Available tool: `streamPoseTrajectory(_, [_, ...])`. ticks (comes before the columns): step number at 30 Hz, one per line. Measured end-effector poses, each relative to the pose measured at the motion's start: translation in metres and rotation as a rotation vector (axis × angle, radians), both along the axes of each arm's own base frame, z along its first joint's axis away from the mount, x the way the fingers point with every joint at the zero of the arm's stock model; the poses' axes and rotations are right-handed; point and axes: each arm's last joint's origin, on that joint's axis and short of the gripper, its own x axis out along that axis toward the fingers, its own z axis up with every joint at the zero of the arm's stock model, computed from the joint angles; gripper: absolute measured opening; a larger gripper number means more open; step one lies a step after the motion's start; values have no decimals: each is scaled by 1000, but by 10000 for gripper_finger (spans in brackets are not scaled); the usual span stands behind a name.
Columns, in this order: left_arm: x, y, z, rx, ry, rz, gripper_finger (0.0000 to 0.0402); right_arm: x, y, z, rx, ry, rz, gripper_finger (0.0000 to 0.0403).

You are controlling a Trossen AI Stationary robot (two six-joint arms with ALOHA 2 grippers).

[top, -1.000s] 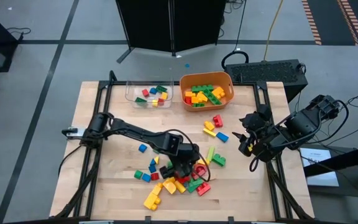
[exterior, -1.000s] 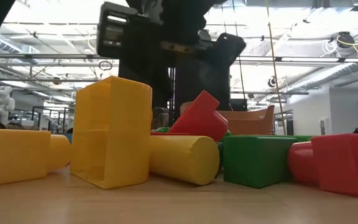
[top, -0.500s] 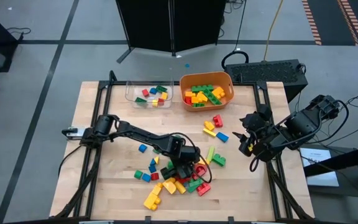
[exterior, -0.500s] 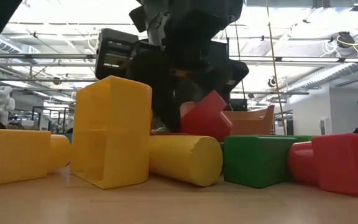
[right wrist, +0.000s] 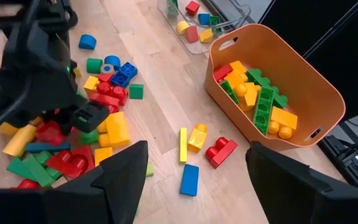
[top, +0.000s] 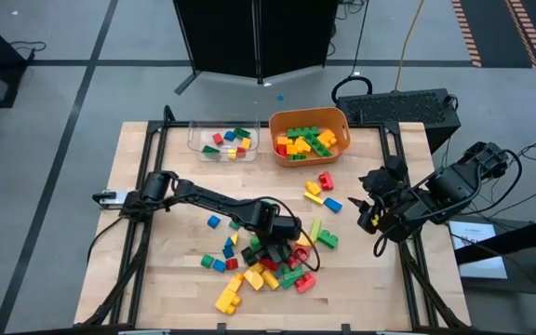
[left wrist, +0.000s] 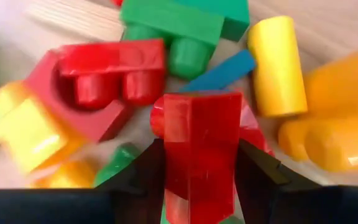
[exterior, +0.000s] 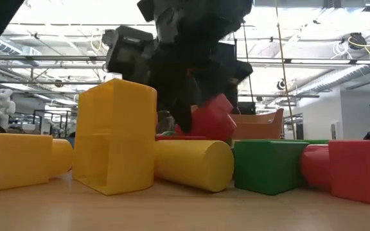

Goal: Sort blocks by size
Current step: Put the big red game piece into the orange bin

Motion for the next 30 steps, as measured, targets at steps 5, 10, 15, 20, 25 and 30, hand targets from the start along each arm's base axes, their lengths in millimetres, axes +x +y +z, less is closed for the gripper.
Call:
streamPoseTrajectory(5, [-3,10,34,14,-41,34,152,0,0,0,-5,-2,-1,265])
streamPoseTrajectory(10, [-8,40,71,90,-149,158,154,0,0,0,-5,-2,0,265])
streamPoseTrajectory(15, [-6,102,93,240,-271,442,155,0,0,0,-6,-2,0,265])
streamPoseTrajectory(20, [-3,178,104,280,-414,762,156,0,0,0,-8,-3,-1,265])
streamPoseTrajectory(25, [-10,244,109,199,-515,1077,156,0,0,0,-7,-6,-3,265])
streamPoseTrajectory(30, [-18,284,91,160,-472,1221,157,0,0,0,-8,-8,-5,265])
